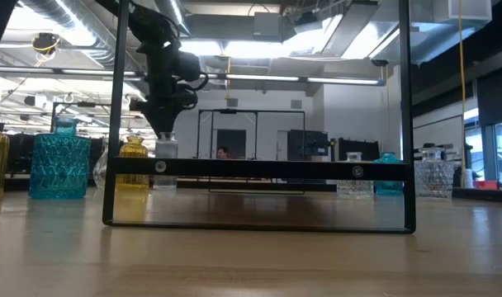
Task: Sort vases onto shelf
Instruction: Put the transparent vase on the shelf
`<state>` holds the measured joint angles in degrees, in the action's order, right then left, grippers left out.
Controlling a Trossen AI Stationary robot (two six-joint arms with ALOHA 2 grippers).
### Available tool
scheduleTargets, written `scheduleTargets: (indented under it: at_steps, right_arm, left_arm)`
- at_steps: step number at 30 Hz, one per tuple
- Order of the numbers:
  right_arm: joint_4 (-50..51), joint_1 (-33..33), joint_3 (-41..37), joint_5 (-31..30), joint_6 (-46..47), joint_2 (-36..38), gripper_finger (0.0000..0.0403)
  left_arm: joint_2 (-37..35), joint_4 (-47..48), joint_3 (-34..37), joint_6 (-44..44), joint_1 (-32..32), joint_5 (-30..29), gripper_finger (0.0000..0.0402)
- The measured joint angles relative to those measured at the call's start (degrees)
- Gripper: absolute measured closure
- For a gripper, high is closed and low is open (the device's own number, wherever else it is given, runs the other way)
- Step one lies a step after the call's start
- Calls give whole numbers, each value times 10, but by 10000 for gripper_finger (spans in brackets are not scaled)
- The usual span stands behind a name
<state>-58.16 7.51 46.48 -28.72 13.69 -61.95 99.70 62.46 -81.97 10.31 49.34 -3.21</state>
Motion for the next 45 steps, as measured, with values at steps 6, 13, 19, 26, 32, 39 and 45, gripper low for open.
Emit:
scheduleTargets:
  at_steps: [6,13,19,26,32,39,45]
  right_arm:
    - [0,0,0,1,0,0,288]
    - [0,0,0,9,0,0,288]
    - [12,0,0,7,0,0,288]
    - [39,0,0,-15,-1,0,288]
    - [41,0,0,-21,-1,0,288]
    - [45,0,0,-20,-1,0,288]
    - [47,0,0,-15,-1,3,288]
  left_arm:
    - [0,16,0,-30,0,23,374]
    - [-27,45,5,-48,-12,31,374]
    - [-98,69,4,-49,-47,33,374]
    - [-150,74,-18,-30,-91,62,374]
    - [-153,124,-111,-3,-162,136,374]
    - [-88,122,-251,42,-256,132,374]
    - [37,149,-350,43,-285,117,374]
